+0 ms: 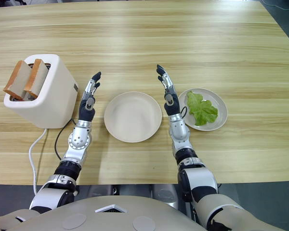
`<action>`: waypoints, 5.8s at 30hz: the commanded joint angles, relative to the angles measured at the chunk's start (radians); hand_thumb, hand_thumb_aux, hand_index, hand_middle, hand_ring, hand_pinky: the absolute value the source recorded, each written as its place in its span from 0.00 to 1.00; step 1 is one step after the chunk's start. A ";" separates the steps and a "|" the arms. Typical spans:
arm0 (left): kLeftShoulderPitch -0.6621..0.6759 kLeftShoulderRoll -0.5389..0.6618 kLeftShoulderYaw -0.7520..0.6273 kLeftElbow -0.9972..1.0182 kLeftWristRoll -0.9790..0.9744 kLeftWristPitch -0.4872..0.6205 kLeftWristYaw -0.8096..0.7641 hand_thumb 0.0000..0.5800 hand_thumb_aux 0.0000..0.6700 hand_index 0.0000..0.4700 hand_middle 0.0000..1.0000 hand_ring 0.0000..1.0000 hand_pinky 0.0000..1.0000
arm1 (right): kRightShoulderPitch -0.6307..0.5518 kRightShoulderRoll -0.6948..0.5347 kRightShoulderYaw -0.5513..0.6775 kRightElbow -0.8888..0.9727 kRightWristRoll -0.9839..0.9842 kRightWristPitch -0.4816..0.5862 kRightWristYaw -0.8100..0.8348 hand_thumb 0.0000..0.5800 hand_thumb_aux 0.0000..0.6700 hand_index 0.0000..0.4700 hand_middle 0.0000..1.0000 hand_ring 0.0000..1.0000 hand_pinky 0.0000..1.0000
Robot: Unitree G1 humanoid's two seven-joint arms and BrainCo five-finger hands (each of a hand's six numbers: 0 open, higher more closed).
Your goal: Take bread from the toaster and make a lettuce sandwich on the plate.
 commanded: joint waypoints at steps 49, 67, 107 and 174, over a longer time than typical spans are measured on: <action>0.296 0.576 0.469 -0.462 0.313 0.668 0.015 0.00 0.00 0.00 0.00 0.00 0.00 | -0.026 0.004 0.009 0.025 -0.022 0.016 -0.024 0.00 0.00 0.00 0.00 0.00 0.00; 0.275 0.596 0.356 -0.434 0.313 0.714 0.004 0.94 0.76 0.74 0.00 0.00 0.00 | -0.025 0.004 0.007 0.028 -0.020 0.016 -0.018 0.00 0.00 0.00 0.00 0.00 0.00; 0.146 0.538 0.360 -0.488 0.256 0.660 0.216 1.00 1.00 0.98 1.00 1.00 1.00 | -0.051 -0.030 -0.019 0.049 -0.054 0.012 -0.095 0.00 0.00 0.00 0.00 0.00 0.00; -0.183 0.194 -0.248 -0.161 0.090 0.615 -0.498 0.76 0.51 0.50 1.00 1.00 1.00 | 0.072 -0.634 0.410 -0.092 -0.769 0.761 -0.765 0.00 0.00 0.00 0.00 0.00 0.00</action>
